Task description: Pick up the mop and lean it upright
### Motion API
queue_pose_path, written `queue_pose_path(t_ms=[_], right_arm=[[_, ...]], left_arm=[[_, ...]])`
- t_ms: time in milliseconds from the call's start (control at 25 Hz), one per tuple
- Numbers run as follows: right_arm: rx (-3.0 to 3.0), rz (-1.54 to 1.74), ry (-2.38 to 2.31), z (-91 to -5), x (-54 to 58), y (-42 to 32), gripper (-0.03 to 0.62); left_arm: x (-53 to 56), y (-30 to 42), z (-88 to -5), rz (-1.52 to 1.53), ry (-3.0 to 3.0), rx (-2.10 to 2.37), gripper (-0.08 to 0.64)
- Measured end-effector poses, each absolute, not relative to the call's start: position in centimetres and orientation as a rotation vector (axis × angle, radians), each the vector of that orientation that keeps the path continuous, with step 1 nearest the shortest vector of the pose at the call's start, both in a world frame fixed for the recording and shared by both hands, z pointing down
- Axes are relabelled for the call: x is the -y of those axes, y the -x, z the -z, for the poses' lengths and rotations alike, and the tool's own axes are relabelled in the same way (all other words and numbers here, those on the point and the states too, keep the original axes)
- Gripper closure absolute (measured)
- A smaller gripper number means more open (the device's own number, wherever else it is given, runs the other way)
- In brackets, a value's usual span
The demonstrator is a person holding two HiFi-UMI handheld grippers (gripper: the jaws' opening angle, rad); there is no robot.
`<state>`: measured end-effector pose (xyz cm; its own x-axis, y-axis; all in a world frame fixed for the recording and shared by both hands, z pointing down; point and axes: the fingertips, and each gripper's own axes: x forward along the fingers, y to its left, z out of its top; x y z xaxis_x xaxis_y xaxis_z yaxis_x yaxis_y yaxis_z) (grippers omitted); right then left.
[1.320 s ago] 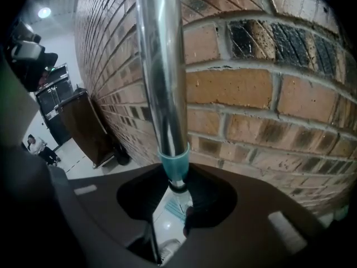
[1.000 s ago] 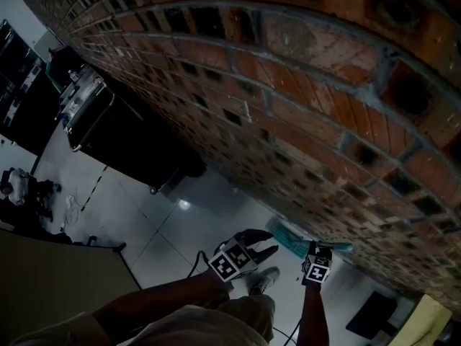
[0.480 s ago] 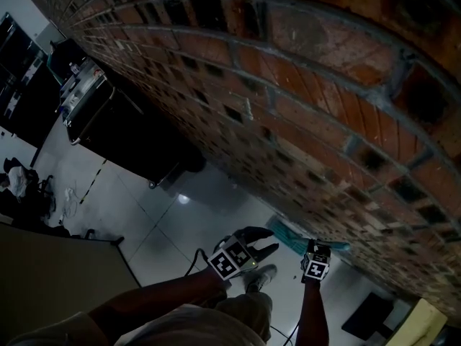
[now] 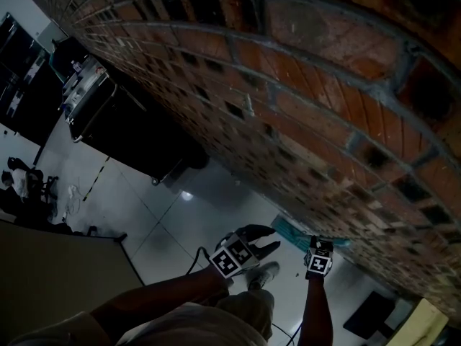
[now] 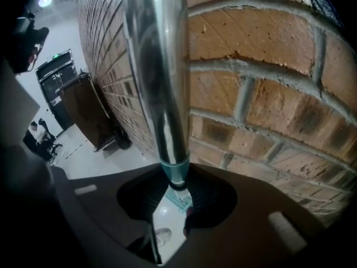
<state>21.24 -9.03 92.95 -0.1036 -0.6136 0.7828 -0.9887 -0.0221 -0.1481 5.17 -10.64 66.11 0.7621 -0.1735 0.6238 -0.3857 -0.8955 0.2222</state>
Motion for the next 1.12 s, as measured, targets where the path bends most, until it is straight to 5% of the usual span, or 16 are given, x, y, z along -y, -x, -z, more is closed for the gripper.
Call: queue_pose_path(t_ms=[1120], right_arm=[[1.674,-1.053,-1.626,-95.7,10.3,-24.2,0.483]], left_arm=[[10.6,-7.5,-66.8,-0.905,-2.606,0.416,0.407]])
